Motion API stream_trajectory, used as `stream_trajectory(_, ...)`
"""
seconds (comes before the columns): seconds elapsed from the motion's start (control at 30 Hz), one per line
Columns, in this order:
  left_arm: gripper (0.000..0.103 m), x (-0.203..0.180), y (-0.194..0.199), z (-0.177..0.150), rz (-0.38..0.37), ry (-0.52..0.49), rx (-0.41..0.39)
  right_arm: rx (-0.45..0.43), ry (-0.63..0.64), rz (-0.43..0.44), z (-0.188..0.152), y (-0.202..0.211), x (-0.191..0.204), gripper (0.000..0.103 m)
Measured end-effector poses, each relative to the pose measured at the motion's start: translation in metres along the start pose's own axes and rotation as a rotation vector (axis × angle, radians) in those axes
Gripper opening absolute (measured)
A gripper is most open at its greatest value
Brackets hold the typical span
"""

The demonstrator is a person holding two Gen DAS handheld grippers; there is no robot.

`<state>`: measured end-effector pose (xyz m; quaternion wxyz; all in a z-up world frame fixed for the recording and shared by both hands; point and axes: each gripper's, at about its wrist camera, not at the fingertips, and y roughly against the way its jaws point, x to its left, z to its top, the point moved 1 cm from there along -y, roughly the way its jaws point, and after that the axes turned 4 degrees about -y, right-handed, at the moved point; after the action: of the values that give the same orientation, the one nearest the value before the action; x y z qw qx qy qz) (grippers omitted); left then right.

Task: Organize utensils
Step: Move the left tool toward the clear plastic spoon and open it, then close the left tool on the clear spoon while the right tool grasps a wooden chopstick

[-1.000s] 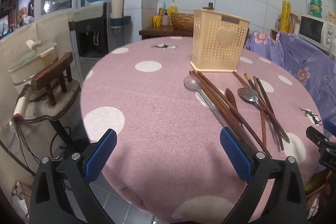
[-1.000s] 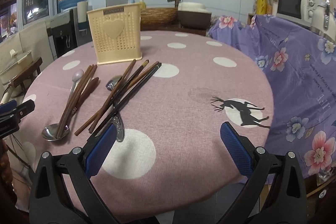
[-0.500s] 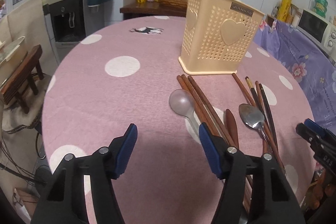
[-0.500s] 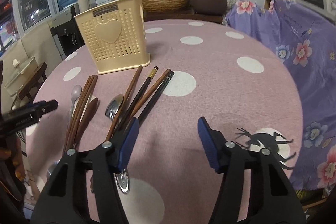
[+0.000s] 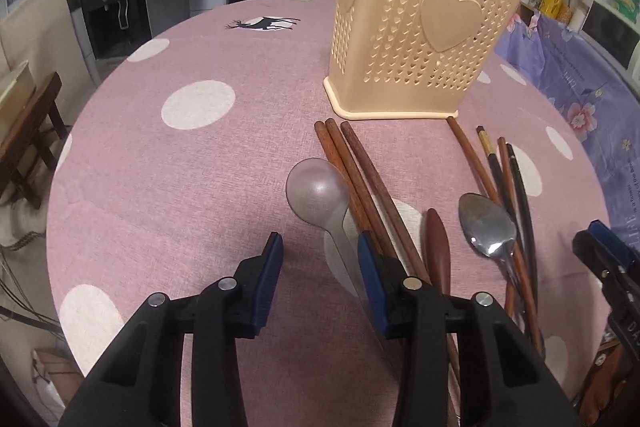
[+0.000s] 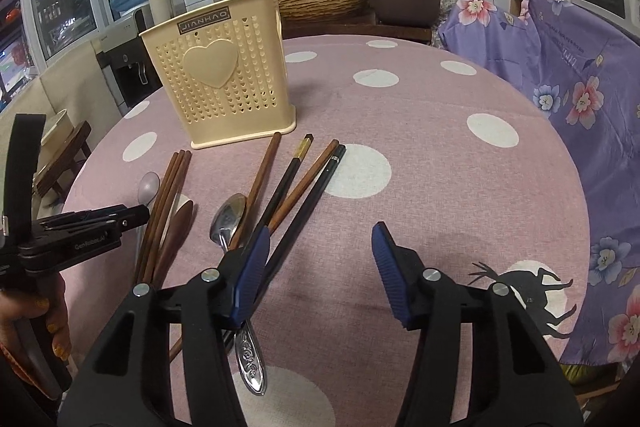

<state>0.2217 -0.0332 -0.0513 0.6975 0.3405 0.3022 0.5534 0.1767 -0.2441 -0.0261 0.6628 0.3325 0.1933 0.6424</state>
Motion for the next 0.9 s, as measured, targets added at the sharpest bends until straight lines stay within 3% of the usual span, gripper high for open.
stream_trajectory(0.23,0.036,0.019,-0.007,0.012,0.043,-0.033,0.002,0.011,-0.005,0.002,-0.001,-0.002,0.001,0.054)
stream_trajectory(0.33,0.036,0.026,-0.009,0.018,0.025,-0.015,0.015,0.012,-0.007,0.0,-0.002,-0.003,0.001,0.054)
stream_trajectory(0.53,0.035,0.008,-0.017,0.025,0.066,-0.093,0.0,0.024,-0.015,0.002,-0.003,-0.006,0.003,0.055)
stream_trajectory(0.7,0.045,0.007,-0.025,0.036,0.072,-0.088,0.014,0.019,-0.012,-0.003,-0.005,-0.002,0.005,0.055)
stream_trajectory(0.9,0.044,0.002,-0.027,0.036,0.109,-0.074,0.013,0.03,-0.031,-0.001,-0.008,-0.003,0.004,0.056)
